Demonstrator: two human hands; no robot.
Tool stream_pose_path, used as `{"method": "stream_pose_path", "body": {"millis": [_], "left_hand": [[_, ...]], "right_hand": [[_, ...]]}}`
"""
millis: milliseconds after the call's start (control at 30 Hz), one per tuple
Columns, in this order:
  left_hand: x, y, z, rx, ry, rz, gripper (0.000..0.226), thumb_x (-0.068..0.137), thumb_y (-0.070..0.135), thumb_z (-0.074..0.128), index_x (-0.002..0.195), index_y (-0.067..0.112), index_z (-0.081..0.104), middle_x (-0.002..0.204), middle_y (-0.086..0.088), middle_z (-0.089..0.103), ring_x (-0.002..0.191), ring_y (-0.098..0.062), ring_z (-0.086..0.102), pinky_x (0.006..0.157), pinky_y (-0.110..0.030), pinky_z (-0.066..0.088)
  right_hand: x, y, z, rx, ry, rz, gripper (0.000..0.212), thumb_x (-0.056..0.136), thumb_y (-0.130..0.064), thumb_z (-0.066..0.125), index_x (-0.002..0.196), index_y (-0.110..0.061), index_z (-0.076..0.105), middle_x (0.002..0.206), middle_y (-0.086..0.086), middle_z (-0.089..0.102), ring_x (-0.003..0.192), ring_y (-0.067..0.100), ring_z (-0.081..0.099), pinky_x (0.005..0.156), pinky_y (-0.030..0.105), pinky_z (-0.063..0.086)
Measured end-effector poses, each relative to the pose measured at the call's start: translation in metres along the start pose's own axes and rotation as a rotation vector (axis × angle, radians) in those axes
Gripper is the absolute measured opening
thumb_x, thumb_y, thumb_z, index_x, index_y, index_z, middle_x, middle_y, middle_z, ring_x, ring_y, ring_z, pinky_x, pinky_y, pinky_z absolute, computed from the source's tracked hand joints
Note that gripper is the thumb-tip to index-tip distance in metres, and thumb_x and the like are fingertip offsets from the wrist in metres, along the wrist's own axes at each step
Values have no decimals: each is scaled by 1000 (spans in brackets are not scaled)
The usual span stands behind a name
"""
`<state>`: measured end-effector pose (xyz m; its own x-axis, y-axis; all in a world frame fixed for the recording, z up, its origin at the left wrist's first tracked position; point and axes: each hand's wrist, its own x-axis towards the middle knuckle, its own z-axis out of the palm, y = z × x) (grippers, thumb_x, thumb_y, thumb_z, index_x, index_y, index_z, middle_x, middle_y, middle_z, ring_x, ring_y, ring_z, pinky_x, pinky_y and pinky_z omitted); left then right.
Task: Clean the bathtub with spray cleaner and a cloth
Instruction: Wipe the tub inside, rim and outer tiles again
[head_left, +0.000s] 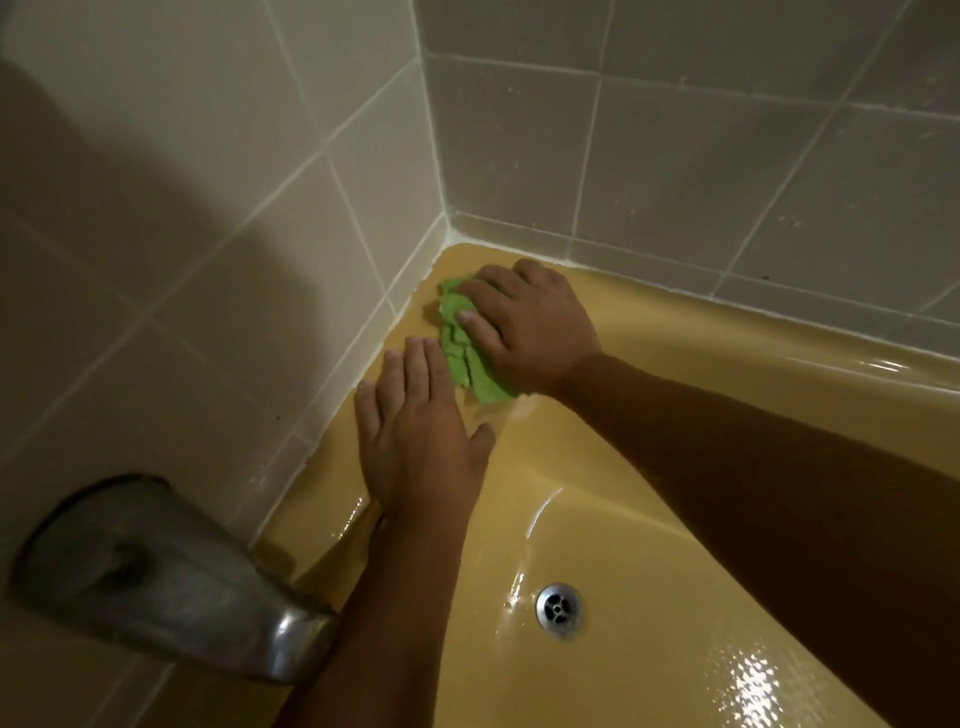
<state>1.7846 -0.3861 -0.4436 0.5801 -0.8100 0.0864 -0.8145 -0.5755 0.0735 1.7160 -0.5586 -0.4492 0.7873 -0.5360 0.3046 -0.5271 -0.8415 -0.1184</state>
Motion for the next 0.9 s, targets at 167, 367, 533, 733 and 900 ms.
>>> {"method": "stream_pose_path", "body": {"millis": [167, 367, 533, 733, 900], "left_hand": [[-3, 1, 1, 71, -32, 13, 113, 90, 71, 55, 164, 14, -8, 174, -4, -4, 160, -25, -4, 128, -50, 8], [-7, 3, -5, 2, -50, -14, 114, 86, 69, 62, 166, 17, 0, 174, -1, -1, 160, -21, -3, 128, -50, 4], [-16, 3, -19, -35, -115, -44, 104, 94, 67, 51, 165, 17, -6, 174, -1, -6, 160, -22, -7, 128, -50, 2], [-31, 0, -47, -300, -130, -202, 77, 102, 49, 53, 163, 17, 20, 170, -4, 22, 157, -23, 15, 127, -44, 16], [-60, 14, -94, -568, -216, -191, 70, 106, 43, 50, 163, 18, 19, 169, -6, 21, 154, -25, 23, 117, -39, 32]], "right_hand": [[35, -29, 2, 38, 8, 391, 49, 106, -50, 30, 142, -27, 55, 148, 4, 54, 140, 33, 40, 110, 50, 32], [7, -16, 9, 86, 29, 37, 53, 106, -55, 29, 141, -29, 58, 137, 0, 61, 117, 28, 52, 99, 45, 42], [36, -3, 12, 23, 24, 222, 54, 105, -55, 29, 139, -27, 60, 139, 6, 62, 127, 36, 52, 105, 50, 41], [-9, -45, 8, 124, 13, 30, 53, 106, -54, 31, 141, -24, 58, 135, 5, 61, 119, 35, 50, 101, 49, 41], [13, -38, 1, 68, -49, 213, 55, 105, -55, 29, 142, -23, 54, 140, 9, 57, 124, 39, 48, 104, 49, 39]]}}
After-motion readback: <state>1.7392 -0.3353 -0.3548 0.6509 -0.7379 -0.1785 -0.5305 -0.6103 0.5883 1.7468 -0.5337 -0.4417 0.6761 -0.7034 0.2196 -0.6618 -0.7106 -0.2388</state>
